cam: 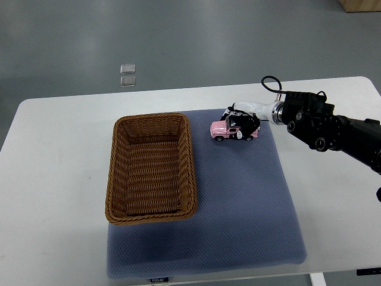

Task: Place pink car in brown basket
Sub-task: 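Lower the right hand over the pink car and close fingers around it, then lift the held pink car and carry it over the wicker basket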

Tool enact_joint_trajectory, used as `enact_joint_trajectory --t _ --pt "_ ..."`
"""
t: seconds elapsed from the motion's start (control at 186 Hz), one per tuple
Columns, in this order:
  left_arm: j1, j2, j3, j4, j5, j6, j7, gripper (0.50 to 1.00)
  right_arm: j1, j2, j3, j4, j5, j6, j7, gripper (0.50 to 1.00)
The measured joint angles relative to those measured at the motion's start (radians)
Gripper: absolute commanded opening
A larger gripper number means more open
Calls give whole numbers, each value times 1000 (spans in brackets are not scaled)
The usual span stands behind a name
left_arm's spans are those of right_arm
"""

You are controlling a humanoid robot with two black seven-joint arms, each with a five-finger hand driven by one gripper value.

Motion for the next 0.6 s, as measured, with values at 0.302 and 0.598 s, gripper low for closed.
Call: enact_joint_trajectory --t 0.302,0.598 --pt "0 0 0 0 0 0 0 1000 62 -39 23 17 21 15 39 500" --pt "0 0 0 0 0 0 0 1000 171 -39 24 135 22 74 159 500"
